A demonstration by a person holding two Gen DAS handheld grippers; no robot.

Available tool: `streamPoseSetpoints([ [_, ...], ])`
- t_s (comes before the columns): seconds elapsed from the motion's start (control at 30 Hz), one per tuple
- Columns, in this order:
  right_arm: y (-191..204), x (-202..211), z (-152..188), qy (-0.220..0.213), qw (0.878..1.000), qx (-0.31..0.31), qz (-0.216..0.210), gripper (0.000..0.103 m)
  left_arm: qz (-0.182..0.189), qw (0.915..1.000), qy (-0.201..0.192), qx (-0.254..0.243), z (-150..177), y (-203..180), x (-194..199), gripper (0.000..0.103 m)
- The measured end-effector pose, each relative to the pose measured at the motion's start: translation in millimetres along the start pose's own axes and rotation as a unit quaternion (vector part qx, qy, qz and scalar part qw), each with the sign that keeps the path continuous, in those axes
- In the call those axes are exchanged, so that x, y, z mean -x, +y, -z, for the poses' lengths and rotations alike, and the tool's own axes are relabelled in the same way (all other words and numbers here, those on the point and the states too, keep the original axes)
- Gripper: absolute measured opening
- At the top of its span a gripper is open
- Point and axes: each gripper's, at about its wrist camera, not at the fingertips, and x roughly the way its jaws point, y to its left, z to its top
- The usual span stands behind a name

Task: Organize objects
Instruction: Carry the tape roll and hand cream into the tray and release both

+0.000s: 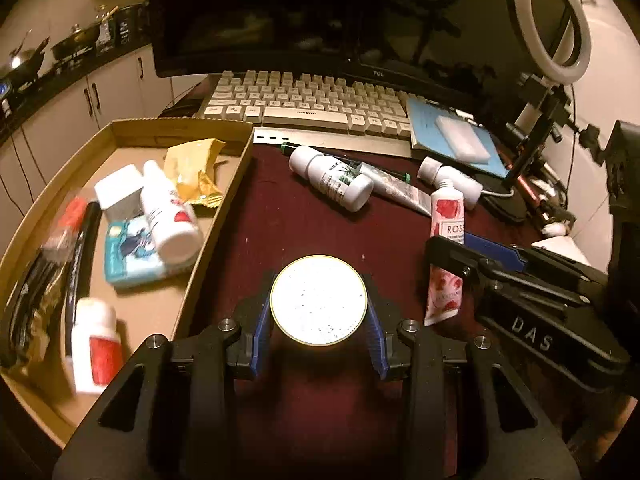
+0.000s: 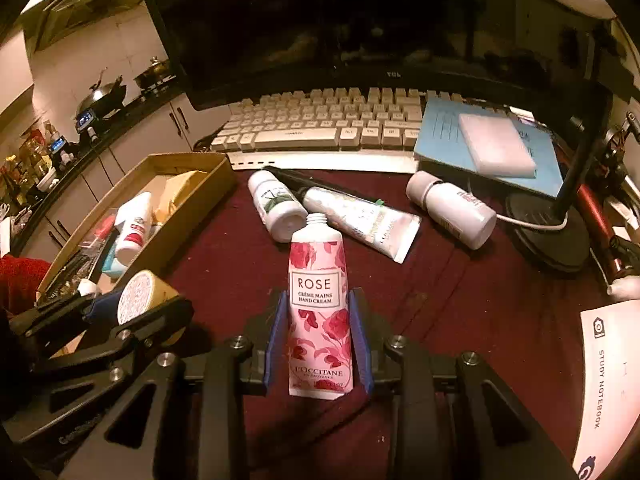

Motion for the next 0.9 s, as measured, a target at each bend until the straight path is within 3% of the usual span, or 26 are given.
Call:
streamPoseSetpoints([
  [0.3, 1.7, -4.8, -3.6, -0.005, 1.0, -0.007, -0.018, 0.031, 0.006, 0.9984, -0.031, 0.046, -4.1, 30.0, 34.0, 0.039],
  [0.6, 41.4, 7.9, -12.4, -0.03, 0.996, 0.027, -0.074, 0.031, -0.028, 0.9934, -0.052, 0.099, -7.4, 82.8, 60.1, 0.039],
  [0.9, 87.0, -1.3, -24.2, -0.017, 0.99, 0.057, -0.13, 0.031, -0.061, 0.988, -0.055, 0.131, -8.9, 124.4, 63.1, 0.039],
])
